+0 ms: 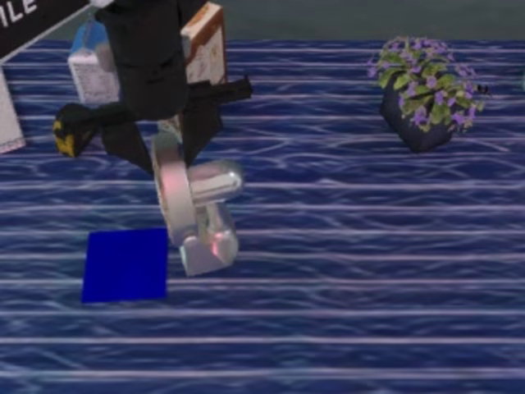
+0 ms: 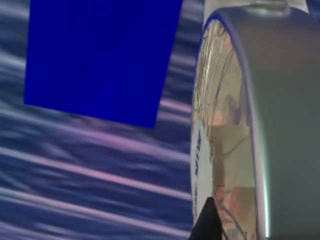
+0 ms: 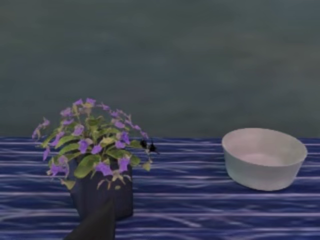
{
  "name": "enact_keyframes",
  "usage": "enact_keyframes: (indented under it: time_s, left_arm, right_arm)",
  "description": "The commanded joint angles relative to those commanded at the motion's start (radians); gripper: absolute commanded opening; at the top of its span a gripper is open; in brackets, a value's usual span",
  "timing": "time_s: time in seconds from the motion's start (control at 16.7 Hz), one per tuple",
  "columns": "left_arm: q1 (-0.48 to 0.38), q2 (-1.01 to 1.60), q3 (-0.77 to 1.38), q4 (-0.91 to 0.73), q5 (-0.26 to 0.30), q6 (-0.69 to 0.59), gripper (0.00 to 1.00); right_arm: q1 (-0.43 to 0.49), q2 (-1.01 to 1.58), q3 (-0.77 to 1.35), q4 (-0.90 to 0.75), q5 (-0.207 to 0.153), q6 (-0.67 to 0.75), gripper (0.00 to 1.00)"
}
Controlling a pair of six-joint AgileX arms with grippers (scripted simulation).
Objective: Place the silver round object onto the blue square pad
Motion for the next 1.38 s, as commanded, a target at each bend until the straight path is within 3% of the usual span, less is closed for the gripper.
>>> enact_keyframes:
  time_s: [0.24,0.42,0.6,1.02,1.2,1.38]
  left_arm:
    - [-0.003,-0.001,-0.007,0.001,0.000,-0.012,0.00]
    - [0.014,-0.018,-0.034,-0.003,-0.001,-0.111,0.00]
    - [0.045,-0.057,-0.080,-0.002,-0.001,-0.305,0.00]
    - [0.142,-0.197,-0.244,0.020,0.000,-0.915,0.00]
    - [0.174,-0.251,-0.302,0.035,0.001,-1.063,0.00]
    - [0.187,-0.274,-0.325,0.042,0.001,-1.115,0.00]
  right_arm:
    - [0.000,0.000,0.000,0.000,0.000,0.000,1.00]
    - [0.000,0.000,0.000,0.000,0.000,0.000,1.00]
    - [0.000,0.000,0.000,0.000,0.000,0.000,1.00]
    - [0.000,0.000,0.000,0.000,0.000,0.000,1.00]
    - [0.000,0.000,0.000,0.000,0.000,0.000,1.00]
    - [0.000,0.000,0.000,0.000,0.000,0.000,1.00]
